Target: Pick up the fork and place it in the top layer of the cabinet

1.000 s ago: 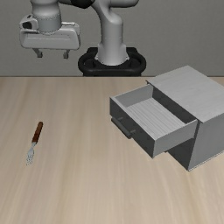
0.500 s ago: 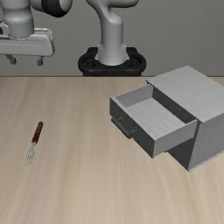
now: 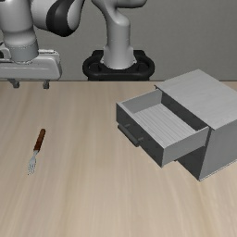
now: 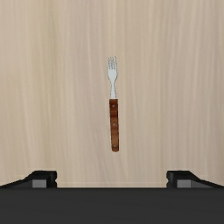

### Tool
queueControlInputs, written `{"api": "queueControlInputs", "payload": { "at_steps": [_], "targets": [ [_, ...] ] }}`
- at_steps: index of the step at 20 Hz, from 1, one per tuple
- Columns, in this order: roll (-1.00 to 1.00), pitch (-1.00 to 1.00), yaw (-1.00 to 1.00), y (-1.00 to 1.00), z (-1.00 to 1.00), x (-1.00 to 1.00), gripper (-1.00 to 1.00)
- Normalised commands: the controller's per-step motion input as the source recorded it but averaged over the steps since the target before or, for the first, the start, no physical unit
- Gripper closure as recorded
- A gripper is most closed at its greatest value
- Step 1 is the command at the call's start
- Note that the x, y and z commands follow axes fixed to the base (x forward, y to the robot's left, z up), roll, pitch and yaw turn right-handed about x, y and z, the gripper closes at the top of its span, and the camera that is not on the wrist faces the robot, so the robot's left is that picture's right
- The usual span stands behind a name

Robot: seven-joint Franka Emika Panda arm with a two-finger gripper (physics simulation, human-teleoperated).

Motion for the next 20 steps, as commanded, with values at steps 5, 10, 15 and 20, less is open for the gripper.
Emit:
{"api": "queueControlInputs", "payload": {
  "at_steps": [5,10,15,20],
  "targets": [
    [0.0,0.0,0.0,0.0,-1.0,0.0,-1.0],
    [0.0,0.0,0.0,0.0,-1.0,0.0,-1.0],
    [0.0,0.0,0.0,0.0,-1.0,0.0,-1.0],
    [0.0,0.0,0.0,0.0,-0.6,0.0,1.0]
  ]
}}
